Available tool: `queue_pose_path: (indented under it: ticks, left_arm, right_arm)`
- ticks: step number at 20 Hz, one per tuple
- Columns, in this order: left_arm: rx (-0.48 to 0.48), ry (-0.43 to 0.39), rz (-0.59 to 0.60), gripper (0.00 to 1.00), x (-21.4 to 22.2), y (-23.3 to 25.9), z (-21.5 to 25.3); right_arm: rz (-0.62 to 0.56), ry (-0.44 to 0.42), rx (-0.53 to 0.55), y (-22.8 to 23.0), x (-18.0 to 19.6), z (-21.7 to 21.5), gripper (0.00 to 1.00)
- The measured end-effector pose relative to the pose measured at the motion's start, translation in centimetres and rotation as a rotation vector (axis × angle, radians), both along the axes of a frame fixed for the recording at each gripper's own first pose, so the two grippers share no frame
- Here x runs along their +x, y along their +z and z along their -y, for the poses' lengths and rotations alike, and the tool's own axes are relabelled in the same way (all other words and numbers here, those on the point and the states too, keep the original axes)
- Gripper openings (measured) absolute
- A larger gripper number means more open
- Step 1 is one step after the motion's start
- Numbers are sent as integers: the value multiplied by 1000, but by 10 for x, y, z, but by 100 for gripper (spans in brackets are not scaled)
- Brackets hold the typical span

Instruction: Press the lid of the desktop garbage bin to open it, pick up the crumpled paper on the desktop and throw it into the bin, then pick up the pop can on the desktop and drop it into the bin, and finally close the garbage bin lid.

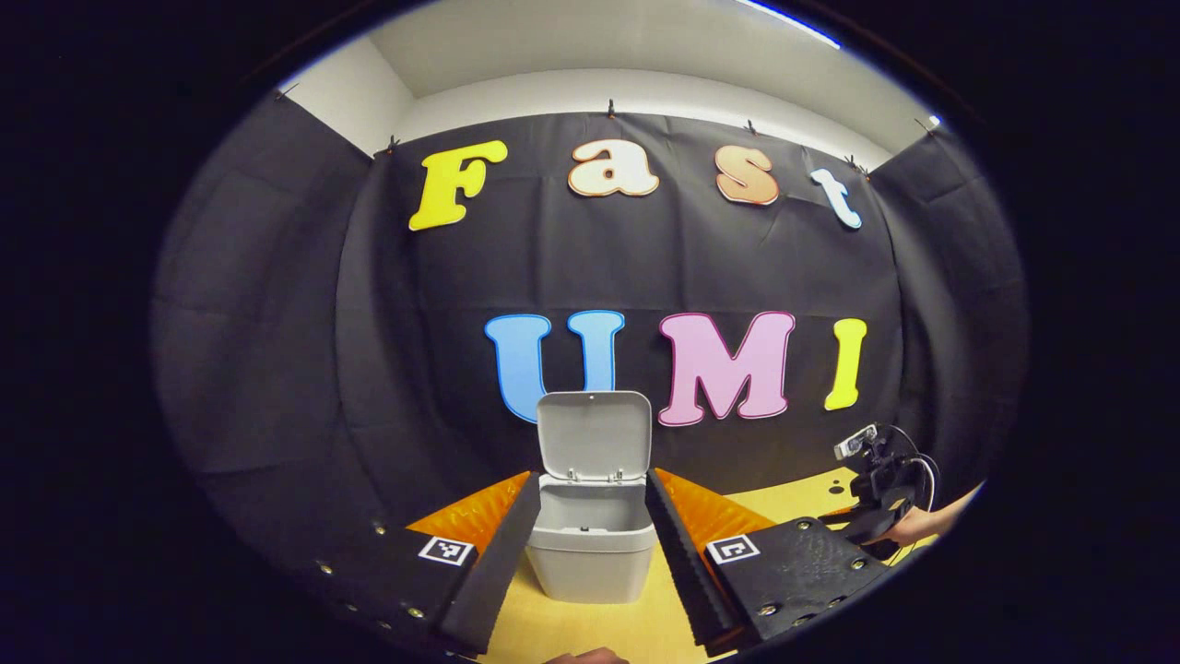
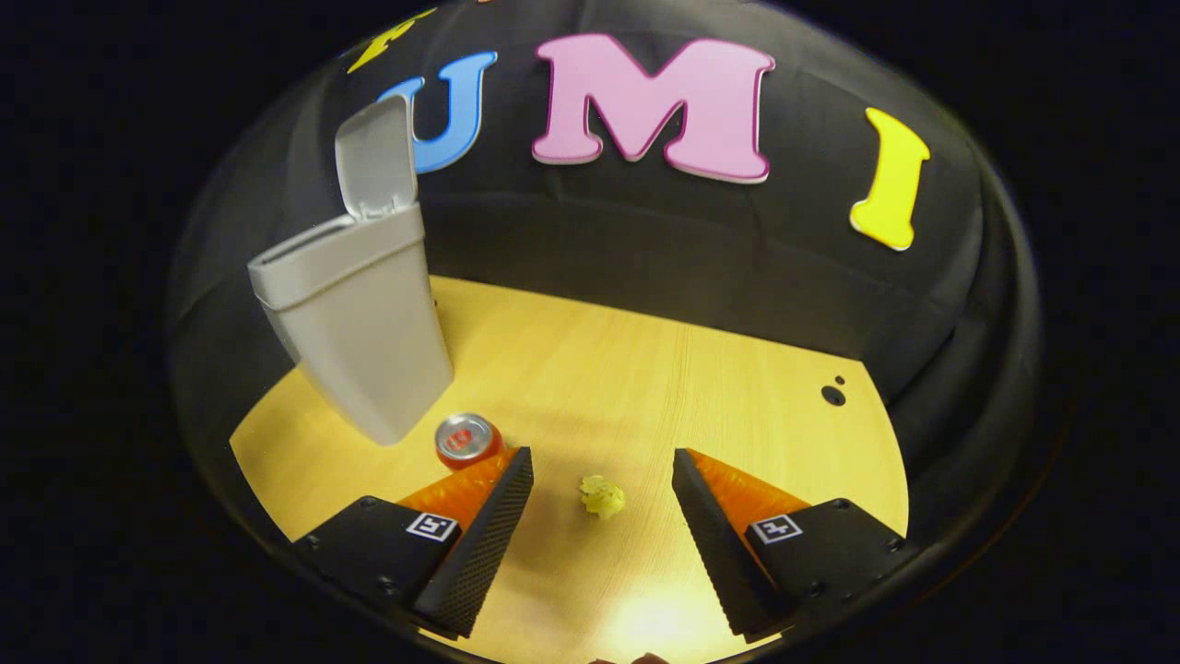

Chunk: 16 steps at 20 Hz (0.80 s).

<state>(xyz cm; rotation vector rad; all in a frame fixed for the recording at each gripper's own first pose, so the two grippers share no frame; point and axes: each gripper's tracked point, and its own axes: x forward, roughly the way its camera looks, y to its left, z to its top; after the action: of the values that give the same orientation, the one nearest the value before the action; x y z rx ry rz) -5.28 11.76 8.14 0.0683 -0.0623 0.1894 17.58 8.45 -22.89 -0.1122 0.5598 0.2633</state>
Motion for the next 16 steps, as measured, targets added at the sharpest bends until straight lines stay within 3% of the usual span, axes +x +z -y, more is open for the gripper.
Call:
queue_pose_path:
  ticks: [5, 11, 12, 14, 15, 16]
  left_arm:
    - [-25, 67, -54, 77, -5, -7, 19]
    - [-84, 129, -117, 77, -8, -26, 47]
    - [-89, 132, -121, 77, -6, -29, 50]
    - [-92, 133, -134, 77, -4, -31, 52]
    - [-86, 132, -137, 77, -1, -31, 52]
    - [-76, 130, -132, 77, 1, -28, 51]
  right_arm:
    - [-133, 39, -26, -70, 27, -3, 99]
    - [-244, 48, 29, -120, 40, -7, 98]
    - [-257, 51, 38, -124, 39, -9, 95]
    - [-275, 55, 37, -132, 36, -7, 79]
    - [-274, 56, 34, -133, 36, -5, 47]
    - [-270, 60, 38, -134, 38, -6, 56]
